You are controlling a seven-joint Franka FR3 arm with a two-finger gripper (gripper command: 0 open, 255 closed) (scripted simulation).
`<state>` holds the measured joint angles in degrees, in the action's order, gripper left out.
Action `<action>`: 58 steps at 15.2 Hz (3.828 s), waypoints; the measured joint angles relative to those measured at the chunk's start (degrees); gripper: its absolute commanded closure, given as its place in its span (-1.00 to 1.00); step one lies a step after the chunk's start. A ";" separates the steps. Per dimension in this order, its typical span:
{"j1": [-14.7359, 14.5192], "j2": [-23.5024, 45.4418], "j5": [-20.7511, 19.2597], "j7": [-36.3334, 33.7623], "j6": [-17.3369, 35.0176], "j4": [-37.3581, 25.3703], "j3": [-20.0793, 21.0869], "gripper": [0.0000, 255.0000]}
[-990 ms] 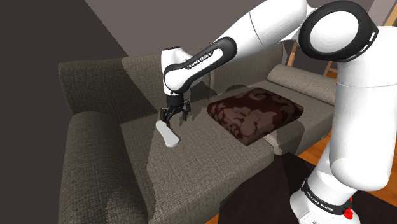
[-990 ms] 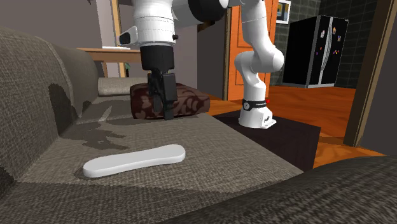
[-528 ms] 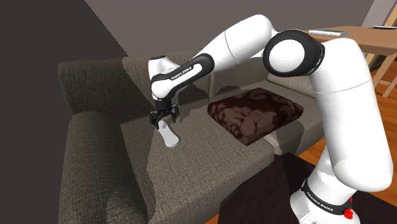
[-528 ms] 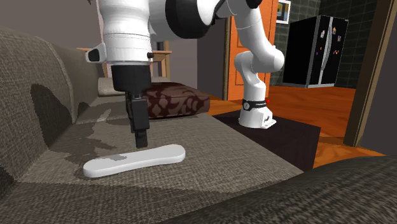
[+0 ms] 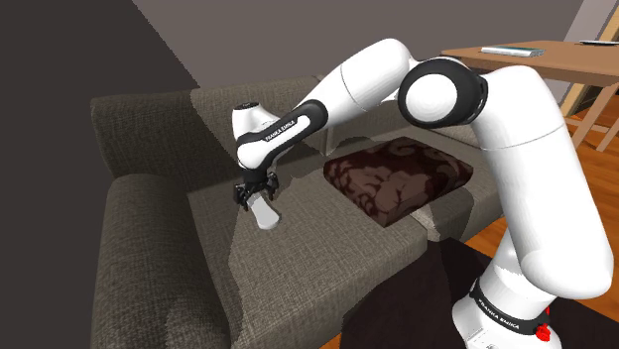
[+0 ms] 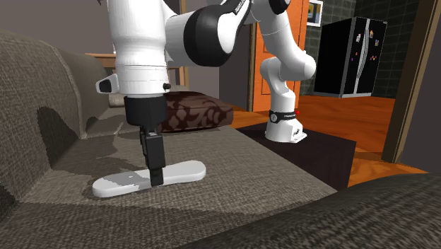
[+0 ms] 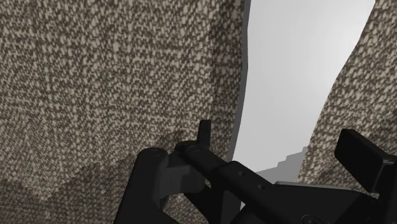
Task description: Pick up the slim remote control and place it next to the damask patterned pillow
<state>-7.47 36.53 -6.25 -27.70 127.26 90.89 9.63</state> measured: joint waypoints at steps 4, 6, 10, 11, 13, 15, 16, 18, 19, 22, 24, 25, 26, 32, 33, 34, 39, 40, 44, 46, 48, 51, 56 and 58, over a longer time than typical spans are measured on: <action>0.01 0.19 -0.03 0.02 0.23 0.01 -0.03 -1.00; 0.01 0.19 -0.03 0.02 0.24 0.01 -0.03 -1.00; 0.01 0.18 -0.03 0.01 0.24 0.03 -0.03 1.00; 0.01 0.18 -0.03 0.01 0.24 0.03 -0.03 1.00; 0.01 0.18 -0.03 0.01 0.24 0.03 -0.03 1.00; 0.01 0.18 -0.03 0.01 0.24 0.04 -0.03 1.00; 0.01 0.18 -0.03 0.01 0.23 0.04 -0.03 1.00; 0.02 -0.04 0.01 0.02 0.00 0.03 0.00 1.00; 0.10 -0.48 0.08 0.11 -0.38 0.09 0.05 1.00; 0.17 -1.61 0.27 0.17 -1.68 -0.11 0.19 1.00; 0.29 -2.30 0.43 0.35 -3.01 -0.76 0.26 1.00; 0.27 -2.60 0.48 0.33 -3.47 -0.93 0.31 1.00; 0.40 -3.09 0.59 0.50 -4.17 -1.14 0.36 1.00; 0.34 -5.26 0.98 0.47 -7.66 -2.48 0.66 1.00; 0.38 -5.68 1.05 0.53 -8.24 -2.64 0.70 1.00; 0.40 -5.67 1.09 0.61 -8.99 -3.42 0.71 1.00; 0.48 -7.20 1.39 0.77 -12.01 -4.92 0.87 1.00; 0.42 -7.17 1.41 0.78 -12.86 -5.80 0.89 1.00; 0.44 -7.95 1.60 0.93 -15.53 -7.71 0.99 1.00; 0.46 -8.52 1.71 0.96 -16.65 -8.25 1.05 1.00; 0.45 -8.77 1.77 1.03 -18.00 -9.36 1.08 1.00; 0.30 -8.77 1.80 1.03 -20.49 -11.87 1.13 1.00; 0.25 -9.43 1.94 1.11 -23.50 -14.23 1.21 1.00; 1.41 -10.70 2.29 2.46 -23.35 -12.80 0.95 1.00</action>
<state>-6.06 25.83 -3.96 -25.24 103.92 78.10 10.59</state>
